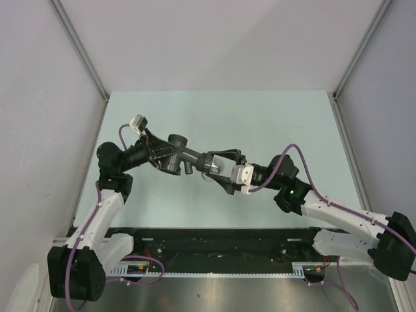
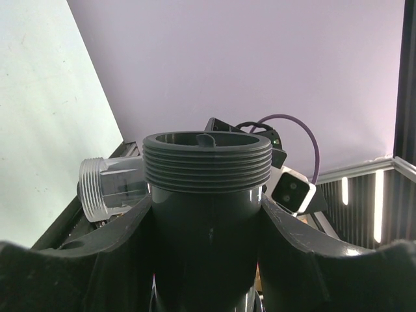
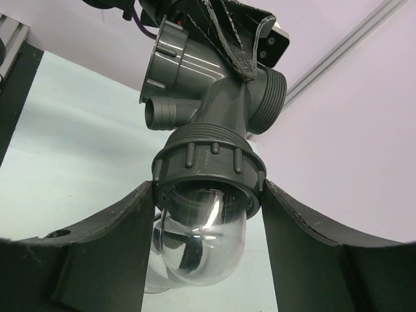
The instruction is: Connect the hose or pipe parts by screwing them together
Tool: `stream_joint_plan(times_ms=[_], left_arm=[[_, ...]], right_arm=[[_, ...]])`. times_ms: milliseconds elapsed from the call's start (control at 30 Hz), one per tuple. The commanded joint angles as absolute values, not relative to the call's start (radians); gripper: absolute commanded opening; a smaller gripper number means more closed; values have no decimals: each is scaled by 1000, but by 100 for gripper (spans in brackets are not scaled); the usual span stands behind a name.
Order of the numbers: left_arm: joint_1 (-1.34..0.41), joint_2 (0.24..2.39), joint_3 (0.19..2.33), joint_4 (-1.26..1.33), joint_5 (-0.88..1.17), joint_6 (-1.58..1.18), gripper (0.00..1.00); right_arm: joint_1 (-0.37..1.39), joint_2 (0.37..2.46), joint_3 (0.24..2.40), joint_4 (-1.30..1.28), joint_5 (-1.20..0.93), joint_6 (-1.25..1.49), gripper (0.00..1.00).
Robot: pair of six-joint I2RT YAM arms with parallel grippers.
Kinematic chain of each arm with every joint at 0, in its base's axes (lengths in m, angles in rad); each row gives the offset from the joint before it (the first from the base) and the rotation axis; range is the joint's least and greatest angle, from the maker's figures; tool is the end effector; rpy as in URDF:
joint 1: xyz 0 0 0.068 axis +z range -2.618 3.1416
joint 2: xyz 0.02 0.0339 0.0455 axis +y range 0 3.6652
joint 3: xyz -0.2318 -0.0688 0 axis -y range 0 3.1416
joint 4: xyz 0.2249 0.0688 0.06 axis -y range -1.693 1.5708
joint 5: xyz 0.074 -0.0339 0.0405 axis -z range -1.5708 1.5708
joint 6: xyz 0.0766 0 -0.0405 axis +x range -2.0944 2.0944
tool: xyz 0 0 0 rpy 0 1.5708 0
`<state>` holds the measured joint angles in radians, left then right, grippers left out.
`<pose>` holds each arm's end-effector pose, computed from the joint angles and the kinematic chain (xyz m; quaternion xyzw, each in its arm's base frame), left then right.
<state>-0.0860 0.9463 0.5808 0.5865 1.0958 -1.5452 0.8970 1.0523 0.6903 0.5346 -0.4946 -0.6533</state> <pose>0.2157 -0.0870 0.3011 -0.0523 0.6687 -0.7084 0.2198 0.1438 0.2384 0.3156 -0.5705 0.3146 0.2466 0.7175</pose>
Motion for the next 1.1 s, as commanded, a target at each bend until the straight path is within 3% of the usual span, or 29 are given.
stream_joint_plan(times_ms=[0, 300, 1067], left_arm=[[-87, 927, 584, 611, 1108, -1566, 0], [-89, 913, 566, 609, 1095, -1557, 0], [-166, 950, 609, 598, 1124, -1371, 0]], right_arm=[[914, 1074, 699, 617, -450, -678, 2], [917, 1108, 704, 667, -348, -620, 1], [854, 1138, 726, 680, -517, -471, 0]])
